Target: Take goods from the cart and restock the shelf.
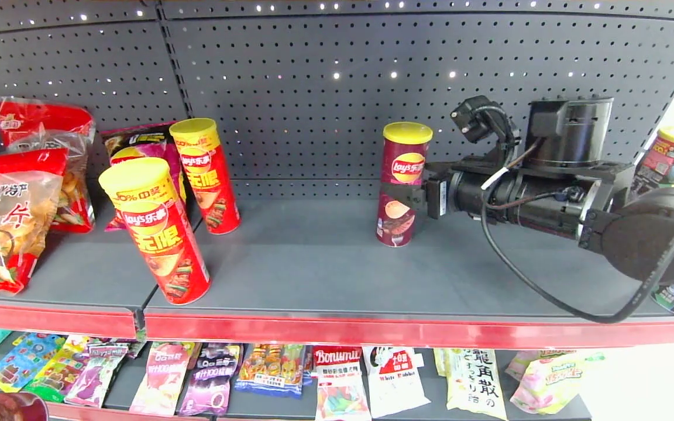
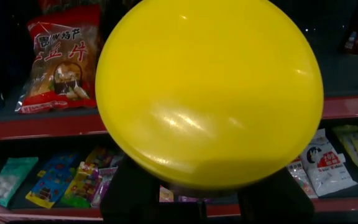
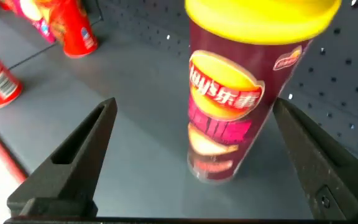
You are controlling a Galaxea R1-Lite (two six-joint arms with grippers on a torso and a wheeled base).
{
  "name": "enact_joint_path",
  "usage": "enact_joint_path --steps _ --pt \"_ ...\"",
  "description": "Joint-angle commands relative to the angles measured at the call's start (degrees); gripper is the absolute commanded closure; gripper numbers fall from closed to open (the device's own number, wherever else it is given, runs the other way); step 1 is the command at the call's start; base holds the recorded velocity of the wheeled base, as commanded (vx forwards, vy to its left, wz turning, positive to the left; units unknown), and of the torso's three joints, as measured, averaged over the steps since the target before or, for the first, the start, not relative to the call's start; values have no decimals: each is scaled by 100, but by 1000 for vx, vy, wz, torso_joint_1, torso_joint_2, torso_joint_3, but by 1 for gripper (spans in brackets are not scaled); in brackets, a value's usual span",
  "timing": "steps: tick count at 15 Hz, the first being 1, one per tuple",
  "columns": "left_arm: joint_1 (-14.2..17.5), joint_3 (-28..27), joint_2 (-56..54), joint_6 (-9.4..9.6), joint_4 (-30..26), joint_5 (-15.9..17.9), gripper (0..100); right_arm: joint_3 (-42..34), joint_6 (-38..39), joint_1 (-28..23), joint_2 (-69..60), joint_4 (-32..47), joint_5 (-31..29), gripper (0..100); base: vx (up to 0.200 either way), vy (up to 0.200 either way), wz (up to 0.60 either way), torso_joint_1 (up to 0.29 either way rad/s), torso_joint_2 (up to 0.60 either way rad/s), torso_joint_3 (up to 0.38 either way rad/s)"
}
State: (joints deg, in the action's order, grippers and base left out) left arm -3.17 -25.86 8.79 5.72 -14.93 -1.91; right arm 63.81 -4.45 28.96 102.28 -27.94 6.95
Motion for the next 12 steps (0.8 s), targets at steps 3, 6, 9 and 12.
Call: enact_joint_path --steps 3,6,9,12 --pt "1 2 18 0 -1 -2 100 466 -3 -22 451 -1 -97 0 0 0 0 0 0 0" --pt "1 -7 18 0 -1 -11 100 677 -3 -31 662 -1 -141 0 0 0 0 0 0 0" --pt "1 -7 18 0 -1 -20 100 756 -12 -66 785 -1 -150 0 0 0 0 0 0 0" --pt "1 -7 18 0 -1 -20 100 1099 -12 -163 1040 -1 -211 0 0 0 0 0 0 0"
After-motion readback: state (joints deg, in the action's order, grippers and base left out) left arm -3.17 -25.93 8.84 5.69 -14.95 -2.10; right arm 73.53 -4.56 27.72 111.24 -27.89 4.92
